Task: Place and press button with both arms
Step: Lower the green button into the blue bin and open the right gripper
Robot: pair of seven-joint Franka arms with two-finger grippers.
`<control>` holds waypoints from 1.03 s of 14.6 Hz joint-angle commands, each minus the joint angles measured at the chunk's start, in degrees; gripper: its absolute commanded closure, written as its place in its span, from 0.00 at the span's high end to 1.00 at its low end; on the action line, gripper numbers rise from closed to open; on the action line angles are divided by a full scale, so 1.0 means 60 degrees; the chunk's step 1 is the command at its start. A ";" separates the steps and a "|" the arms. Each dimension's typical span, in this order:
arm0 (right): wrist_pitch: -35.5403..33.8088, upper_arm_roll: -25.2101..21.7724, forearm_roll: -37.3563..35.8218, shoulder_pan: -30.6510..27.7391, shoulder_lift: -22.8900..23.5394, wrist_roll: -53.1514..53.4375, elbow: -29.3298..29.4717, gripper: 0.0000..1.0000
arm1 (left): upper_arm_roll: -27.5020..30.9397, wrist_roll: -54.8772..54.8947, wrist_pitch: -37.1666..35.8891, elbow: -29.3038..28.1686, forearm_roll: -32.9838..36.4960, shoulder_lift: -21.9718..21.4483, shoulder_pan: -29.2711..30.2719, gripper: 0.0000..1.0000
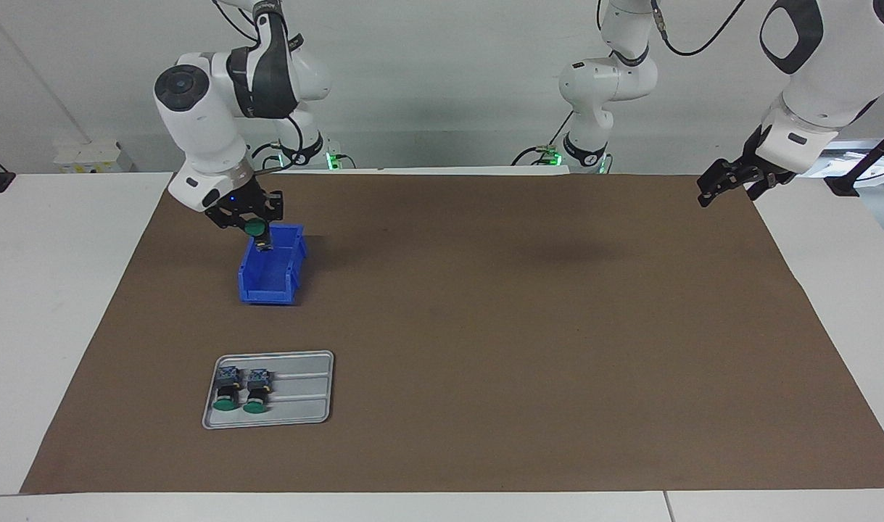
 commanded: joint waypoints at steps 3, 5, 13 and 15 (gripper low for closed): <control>0.1508 0.0087 0.0239 -0.0048 -0.0202 -0.0236 -0.1317 0.02 | -0.0013 0.0159 -0.0043 -0.0066 0.0177 -0.0019 0.0042 0.99; 0.2404 0.0087 0.0268 -0.0048 0.0103 -0.0206 -0.1803 0.02 | -0.0013 0.0159 -0.0058 -0.0080 0.0177 -0.0048 0.0042 0.99; 0.2495 0.0087 0.0722 0.0010 0.0369 -0.0221 -0.1848 0.13 | -0.0028 0.0159 -0.0058 -0.0183 0.0162 -0.0092 -0.0046 1.00; 0.2496 0.0087 0.0722 -0.0004 0.0456 -0.0250 -0.1849 0.13 | -0.0028 0.0159 -0.0146 -0.0212 0.0177 -0.0107 -0.0075 1.00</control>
